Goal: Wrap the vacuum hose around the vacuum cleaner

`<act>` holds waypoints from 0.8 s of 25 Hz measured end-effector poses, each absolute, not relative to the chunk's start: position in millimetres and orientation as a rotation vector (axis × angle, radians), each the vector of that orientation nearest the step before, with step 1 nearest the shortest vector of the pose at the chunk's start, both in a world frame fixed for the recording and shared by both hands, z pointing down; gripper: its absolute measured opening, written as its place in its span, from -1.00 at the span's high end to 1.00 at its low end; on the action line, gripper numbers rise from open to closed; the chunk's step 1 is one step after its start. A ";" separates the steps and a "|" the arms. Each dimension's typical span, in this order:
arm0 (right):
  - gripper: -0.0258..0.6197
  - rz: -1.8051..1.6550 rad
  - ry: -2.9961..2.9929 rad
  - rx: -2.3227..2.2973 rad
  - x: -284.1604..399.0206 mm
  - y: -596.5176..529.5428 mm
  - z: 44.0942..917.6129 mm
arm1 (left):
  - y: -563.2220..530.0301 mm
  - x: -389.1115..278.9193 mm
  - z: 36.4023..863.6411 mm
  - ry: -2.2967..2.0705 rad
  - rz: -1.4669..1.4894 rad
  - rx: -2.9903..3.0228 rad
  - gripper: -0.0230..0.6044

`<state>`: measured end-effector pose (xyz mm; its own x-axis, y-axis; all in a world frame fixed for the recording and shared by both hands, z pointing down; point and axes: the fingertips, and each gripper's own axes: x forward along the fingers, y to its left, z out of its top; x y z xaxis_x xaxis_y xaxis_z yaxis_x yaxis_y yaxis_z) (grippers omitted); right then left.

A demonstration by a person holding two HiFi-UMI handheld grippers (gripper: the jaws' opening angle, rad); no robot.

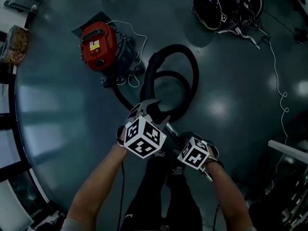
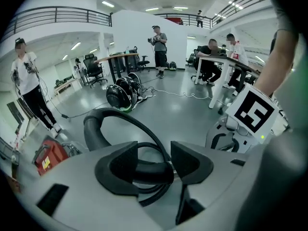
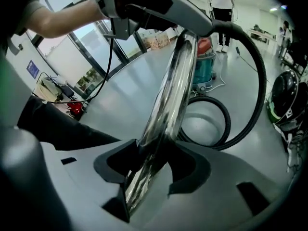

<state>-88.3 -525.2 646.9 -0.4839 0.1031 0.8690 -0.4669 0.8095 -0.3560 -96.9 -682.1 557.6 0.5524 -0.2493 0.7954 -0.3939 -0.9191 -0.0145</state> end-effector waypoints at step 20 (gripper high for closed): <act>0.36 0.424 -1.815 0.019 -4.2 -592.5 749.7 | -703.3 -111.6 711.9 -0.620 1.187 2.184 0.24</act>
<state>-4.2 -592.5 749.7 -0.2887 0.2050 0.9352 -0.2303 0.9333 -0.2757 -111.6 -703.3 711.9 0.4978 -0.1251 0.8582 -0.6328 -0.7290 0.2608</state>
